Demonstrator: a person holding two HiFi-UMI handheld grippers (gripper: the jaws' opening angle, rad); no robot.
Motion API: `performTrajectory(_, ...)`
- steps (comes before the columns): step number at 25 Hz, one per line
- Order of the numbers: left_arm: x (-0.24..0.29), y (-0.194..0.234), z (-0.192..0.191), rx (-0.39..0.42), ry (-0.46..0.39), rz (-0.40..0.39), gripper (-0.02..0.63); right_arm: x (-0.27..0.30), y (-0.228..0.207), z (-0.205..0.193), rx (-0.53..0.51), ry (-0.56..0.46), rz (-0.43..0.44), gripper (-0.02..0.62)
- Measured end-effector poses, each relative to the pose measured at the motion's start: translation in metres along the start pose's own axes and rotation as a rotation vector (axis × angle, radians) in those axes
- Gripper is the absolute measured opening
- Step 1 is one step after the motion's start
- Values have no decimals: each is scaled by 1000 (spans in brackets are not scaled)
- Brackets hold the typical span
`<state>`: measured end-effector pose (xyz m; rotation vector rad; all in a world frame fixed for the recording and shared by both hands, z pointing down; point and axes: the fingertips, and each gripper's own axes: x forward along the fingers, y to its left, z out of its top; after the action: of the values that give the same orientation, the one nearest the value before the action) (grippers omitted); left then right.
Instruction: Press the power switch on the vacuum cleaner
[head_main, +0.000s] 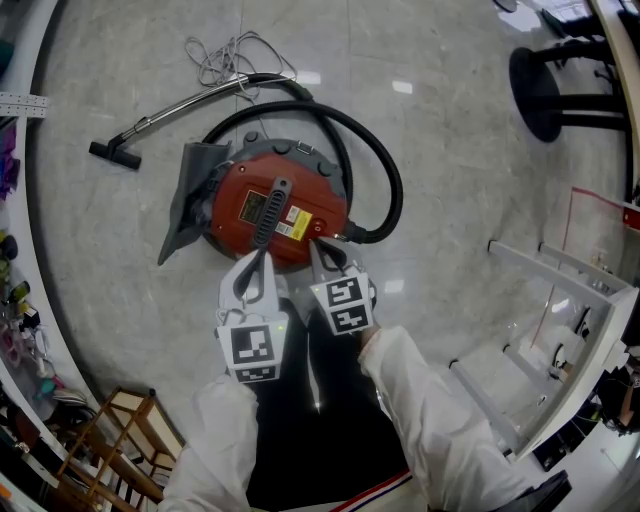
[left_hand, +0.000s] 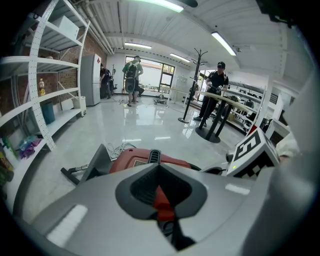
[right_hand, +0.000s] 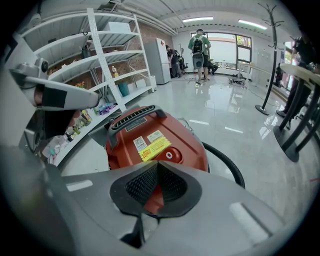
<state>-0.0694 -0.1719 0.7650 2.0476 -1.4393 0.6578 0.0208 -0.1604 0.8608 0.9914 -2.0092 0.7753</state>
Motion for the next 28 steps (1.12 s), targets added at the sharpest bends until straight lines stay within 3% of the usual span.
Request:
performTrajectory(14, -7, 3, 3, 11, -11, 6, 0, -3, -1, 6, 49, 6, -7, 0)
performTrajectory(28, -40, 13, 60, 81, -71, 13, 0, -76, -14, 68, 81, -83, -63, 0)
